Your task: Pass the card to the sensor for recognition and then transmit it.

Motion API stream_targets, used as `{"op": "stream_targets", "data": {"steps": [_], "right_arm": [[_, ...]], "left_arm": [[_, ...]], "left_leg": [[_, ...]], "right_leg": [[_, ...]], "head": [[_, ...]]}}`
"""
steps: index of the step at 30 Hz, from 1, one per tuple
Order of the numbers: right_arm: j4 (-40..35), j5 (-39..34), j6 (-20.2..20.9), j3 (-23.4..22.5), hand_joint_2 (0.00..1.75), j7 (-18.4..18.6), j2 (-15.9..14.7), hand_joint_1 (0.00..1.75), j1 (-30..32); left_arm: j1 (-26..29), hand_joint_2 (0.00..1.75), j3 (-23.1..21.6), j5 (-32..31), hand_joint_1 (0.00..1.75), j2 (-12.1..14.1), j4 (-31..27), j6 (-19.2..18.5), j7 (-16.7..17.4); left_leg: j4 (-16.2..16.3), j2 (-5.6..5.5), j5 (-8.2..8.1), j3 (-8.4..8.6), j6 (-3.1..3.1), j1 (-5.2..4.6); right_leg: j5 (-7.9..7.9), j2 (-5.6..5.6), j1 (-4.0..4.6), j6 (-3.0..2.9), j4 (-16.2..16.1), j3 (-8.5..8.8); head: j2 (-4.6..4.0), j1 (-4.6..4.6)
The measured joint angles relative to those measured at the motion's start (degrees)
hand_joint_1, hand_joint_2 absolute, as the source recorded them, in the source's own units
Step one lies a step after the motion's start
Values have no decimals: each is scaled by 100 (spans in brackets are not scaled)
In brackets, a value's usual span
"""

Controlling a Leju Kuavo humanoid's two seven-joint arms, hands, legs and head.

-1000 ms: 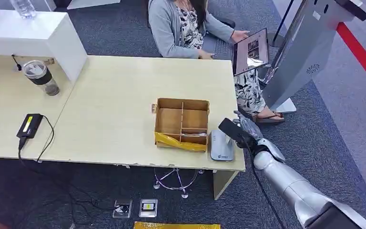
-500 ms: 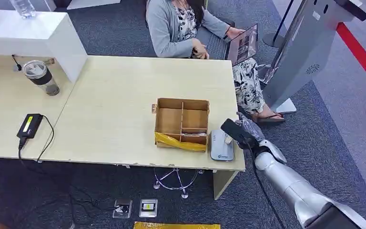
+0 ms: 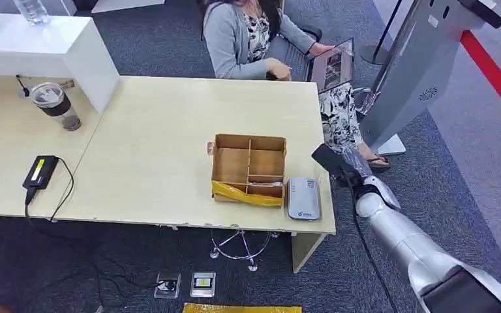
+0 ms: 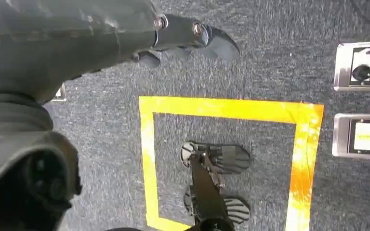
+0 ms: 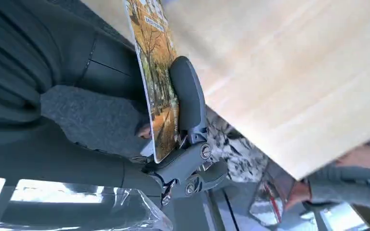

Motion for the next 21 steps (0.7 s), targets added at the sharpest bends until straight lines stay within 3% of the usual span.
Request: {"op": "stream_targets", "data": {"steps": [11, 17, 21], "right_arm": [[-31, 430, 39, -22, 175, -92, 83, 175, -1112], [-39, 907, 258, 13, 175, 33, 446, 175, -1929], [-33, 1172, 308, 50, 175, 76, 680, 175, -2114]], "left_arm": [[-37, 0, -2, -184, 0, 0, 0, -42, -61], [-148, 0, -15, -284, 0, -7, 0, -66, 17], [-236, 0, -20, -354, 0, -26, 0, -101, 52]], "left_leg": [[0, 0, 2, -3, 1, -1], [0, 0, 2, -1, 0, 1], [0, 0, 4, -2, -1, 1]], "right_leg": [[1, 0, -1, 0, 5, -2], [0, 0, 1, -1, 9, -4], [0, -2, 2, -1, 9, -5]], "head": [[0, 0], [0, 0], [0, -2]]}}
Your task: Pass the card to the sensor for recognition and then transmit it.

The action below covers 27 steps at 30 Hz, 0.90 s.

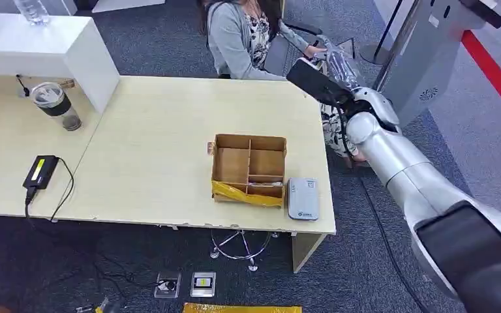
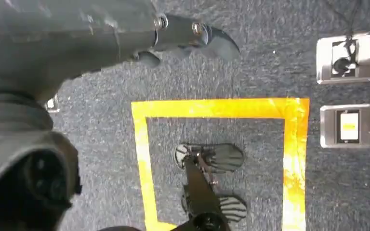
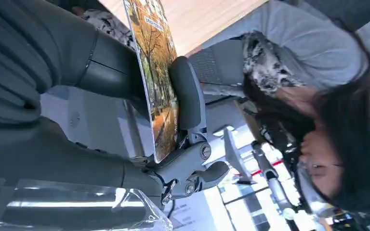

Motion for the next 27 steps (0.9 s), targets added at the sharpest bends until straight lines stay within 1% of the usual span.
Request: {"op": "stream_targets", "data": {"steps": [6, 15, 19, 27], "right_arm": [[44, 190, 166, 105, 175, 116, 255, 175, -207], [201, 618, 345, 282, 175, 474, 675, 175, -367], [275, 697, 374, 345, 175, 581, 789, 175, -371], [380, 761, 409, 459, 175, 660, 848, 175, -373]], "left_arm": [[-79, 0, -2, -70, 0, -13, 0, -9, 41], [-151, 0, -96, -111, 0, -48, 0, -13, 107], [-156, 0, -103, -103, 0, -77, 0, -2, 122], [-156, 0, -127, -96, 0, -103, 2, 9, 122]], "left_leg": [[0, 0, 0, -1, 0, -1], [2, 3, 0, 0, 0, 0], [1, 4, 0, 0, 0, 0], [3, 4, 0, 0, 0, -1]], "right_leg": [[0, 1, -2, 0, 0, 2], [0, 4, 1, 0, 0, -2], [0, 9, 0, 0, 0, -3], [1, 8, -1, 0, 0, -2]], "head": [[0, 4], [0, 2], [0, 2], [0, 2]]}}
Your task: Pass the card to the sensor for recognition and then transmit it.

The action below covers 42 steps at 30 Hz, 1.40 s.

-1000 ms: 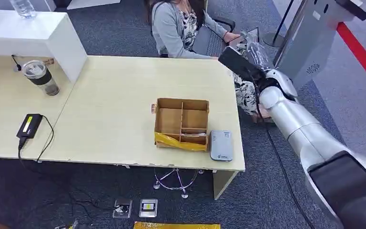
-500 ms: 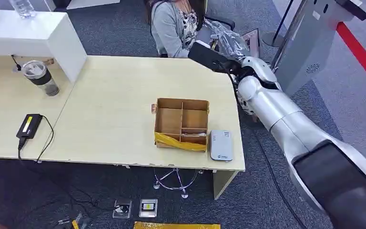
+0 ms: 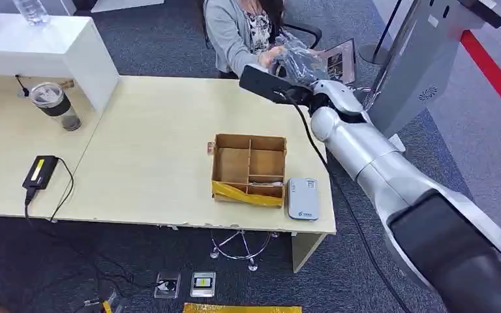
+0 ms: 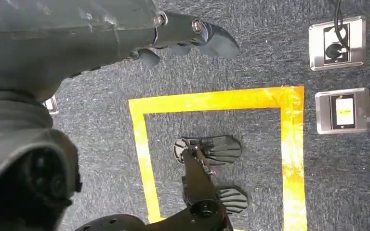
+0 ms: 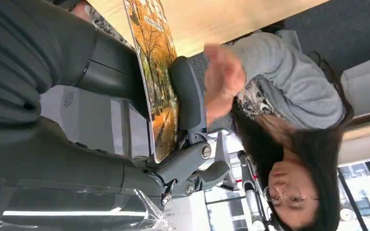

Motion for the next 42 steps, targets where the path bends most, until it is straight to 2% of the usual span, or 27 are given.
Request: {"op": "stream_targets", "data": {"steps": [14, 15, 16, 23, 31, 35, 42], "right_arm": [[148, 55, 17, 109, 175, 17, 52, 175, 2], [159, 55, 17, 118, 175, 17, 55, 14, 3], [168, 55, 17, 127, 0, 15, 59, 0, 2], [230, 83, 11, 177, 0, -42, 87, 0, 9], [212, 140, -42, 111, 0, -409, 83, 0, 50], [-111, 79, -57, -98, 0, -378, -126, 0, 270], [-1030, 22, 0, -435, 0, -51, -827, 0, 805]], "left_arm": [[4, 0, -11, 35, 0, -17, 0, 24, 2], [4, 0, -13, 35, 0, -17, 0, 26, 2], [5, 0, -15, 35, 0, -17, 0, 28, 0], [5, 0, -20, 42, 0, -22, 0, 39, 2], [60, 0, -20, 144, 0, -50, 11, 74, -55], [175, 0, -20, 201, 0, -66, 37, 85, -159], [316, 0, -20, 332, 0, -39, 94, 103, -238]], "left_leg": [[0, -1, 0, -1, 0, 1], [0, -1, 0, -1, 0, 0], [0, -1, 0, -1, 0, 0], [0, 0, 0, 0, 0, 1], [0, 3, 0, 3, 0, 1], [1, 3, -1, 2, 0, 0], [14, 2, -3, 0, 1, 0]], "right_leg": [[0, -1, 1, 0, 0, 0], [0, -1, 1, 0, 0, 0], [0, 0, 1, 0, 0, 0], [0, 1, 1, 0, 0, -1], [0, 4, 1, 0, 0, -2], [0, 2, 0, 0, -2, -3], [0, 1, 0, 0, -2, 0]], "head": [[0, 0], [0, 2], [0, 2], [0, 2], [0, 0], [0, 2], [0, 0]]}}
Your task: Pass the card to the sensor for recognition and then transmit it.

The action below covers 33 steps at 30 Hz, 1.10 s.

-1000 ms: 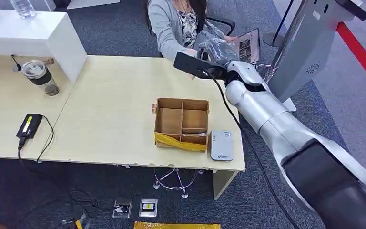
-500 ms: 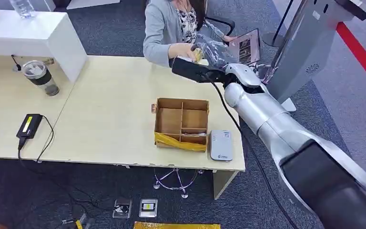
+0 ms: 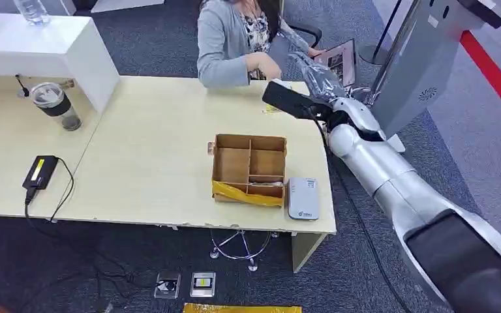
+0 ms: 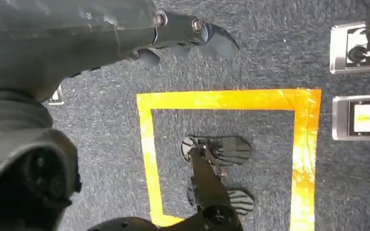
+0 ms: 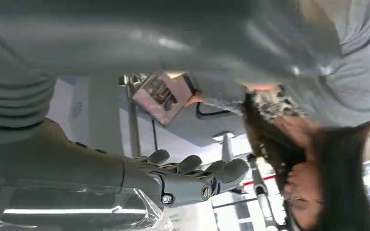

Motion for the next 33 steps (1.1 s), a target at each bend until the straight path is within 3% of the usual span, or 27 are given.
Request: {"op": "stream_targets", "data": {"steps": [11, 18, 23, 26, 33], "right_arm": [[-2538, -136, 525, -564, 0, 776, -1552, 0, 847], [-4063, -177, 680, -850, 0, 1225, -2369, 0, 1578], [-5467, 173, 969, -1141, 0, 1870, -2970, 0, 2308], [-6234, 360, 1073, -1291, 0, 2011, -3256, 0, 2547], [-7154, 1108, 1585, -1401, 0, 2276, -3427, 0, 2884]], "left_arm": [[122, 0, 0, 125, 0, 136, 59, 0, -72], [134, 0, 9, 271, 0, 151, 79, 15, -70], [133, 0, 22, 354, 0, 157, 79, 63, -55], [130, 0, 22, 383, 0, 160, 79, 70, -50], [127, 0, 33, 621, 0, 142, 79, 68, -39]], "left_leg": [[4, 3, -3, -1, -3, 0], [5, 10, -6, 3, 0, 0], [5, 11, -8, -1, 2, 0], [4, 15, -10, 0, -1, 1], [3, 15, -9, 1, 0, 1]], "right_leg": [[1, -1, 0, 1, 0, -1], [1, 1, 0, 1, -1, 2], [1, 1, -1, 1, -1, 0], [1, 3, 0, 1, -1, -2], [1, 4, 0, 1, 0, -1]], "head": [[0, 4], [0, 0], [0, -2], [0, 2], [0, 0]]}}
